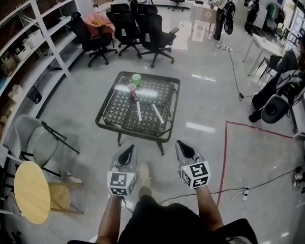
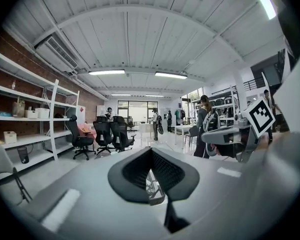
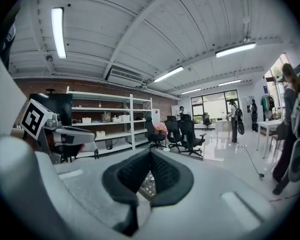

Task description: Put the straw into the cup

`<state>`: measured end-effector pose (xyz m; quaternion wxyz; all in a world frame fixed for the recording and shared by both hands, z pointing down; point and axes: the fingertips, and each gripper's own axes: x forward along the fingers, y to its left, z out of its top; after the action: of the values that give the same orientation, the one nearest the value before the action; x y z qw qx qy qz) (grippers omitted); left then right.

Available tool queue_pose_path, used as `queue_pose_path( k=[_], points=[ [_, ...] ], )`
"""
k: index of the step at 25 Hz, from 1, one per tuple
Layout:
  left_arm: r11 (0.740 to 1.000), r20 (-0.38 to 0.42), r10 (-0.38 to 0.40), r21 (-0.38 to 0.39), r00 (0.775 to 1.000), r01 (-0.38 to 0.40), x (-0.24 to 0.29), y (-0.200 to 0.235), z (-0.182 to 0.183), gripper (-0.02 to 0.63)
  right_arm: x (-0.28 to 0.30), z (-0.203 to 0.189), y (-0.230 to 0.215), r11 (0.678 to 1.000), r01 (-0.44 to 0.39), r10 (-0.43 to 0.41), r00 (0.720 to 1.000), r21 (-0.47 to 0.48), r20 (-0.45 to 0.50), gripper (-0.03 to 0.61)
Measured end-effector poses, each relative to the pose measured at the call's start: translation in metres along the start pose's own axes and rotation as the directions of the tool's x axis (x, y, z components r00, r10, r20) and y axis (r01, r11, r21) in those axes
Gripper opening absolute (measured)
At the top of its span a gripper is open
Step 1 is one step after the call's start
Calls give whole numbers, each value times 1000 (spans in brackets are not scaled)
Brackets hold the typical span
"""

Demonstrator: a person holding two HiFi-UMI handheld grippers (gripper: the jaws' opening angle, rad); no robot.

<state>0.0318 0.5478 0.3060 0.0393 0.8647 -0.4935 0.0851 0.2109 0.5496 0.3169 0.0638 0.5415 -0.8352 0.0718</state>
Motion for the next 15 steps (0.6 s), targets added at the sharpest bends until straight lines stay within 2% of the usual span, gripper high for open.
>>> queue_pose_path(
  k=[10, 15],
  points=[
    [997, -51, -81, -5, 995, 81, 123, 90, -1, 6, 147, 8, -34, 999, 43, -42, 998, 29, -43, 2],
    [995, -47, -101, -20, 994, 101, 183, 136, 5, 6, 216, 10, -50, 997, 61, -58, 995, 38, -77, 2]
  ],
)
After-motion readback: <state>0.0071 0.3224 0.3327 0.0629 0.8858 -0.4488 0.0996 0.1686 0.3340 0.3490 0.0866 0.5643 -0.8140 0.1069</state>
